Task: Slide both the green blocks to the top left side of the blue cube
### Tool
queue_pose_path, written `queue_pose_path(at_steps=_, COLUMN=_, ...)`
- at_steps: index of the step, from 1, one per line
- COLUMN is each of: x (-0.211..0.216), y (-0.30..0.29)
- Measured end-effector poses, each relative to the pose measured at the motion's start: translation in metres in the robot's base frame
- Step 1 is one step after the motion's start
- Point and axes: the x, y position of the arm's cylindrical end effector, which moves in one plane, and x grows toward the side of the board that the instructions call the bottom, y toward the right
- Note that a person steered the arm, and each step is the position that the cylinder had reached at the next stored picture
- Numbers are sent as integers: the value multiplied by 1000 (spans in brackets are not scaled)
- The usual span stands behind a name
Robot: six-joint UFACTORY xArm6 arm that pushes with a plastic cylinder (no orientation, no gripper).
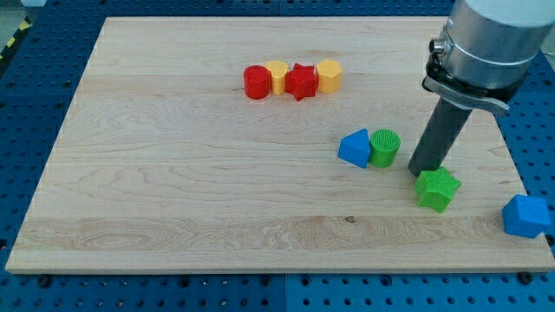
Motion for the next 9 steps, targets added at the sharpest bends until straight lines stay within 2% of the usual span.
queue_pose_path(at_steps=1, x=-12, y=-20)
queue_pose_path(at_steps=2, x=10, y=-25)
queue_pose_path(at_steps=3, x=36, y=-6)
queue_pose_path(at_steps=4, x=40, y=19)
queue_pose_path(at_steps=6, x=19, y=26)
queue_pose_path(at_steps=8, x=37, y=28)
queue_pose_path(at_steps=9, x=-16, y=23)
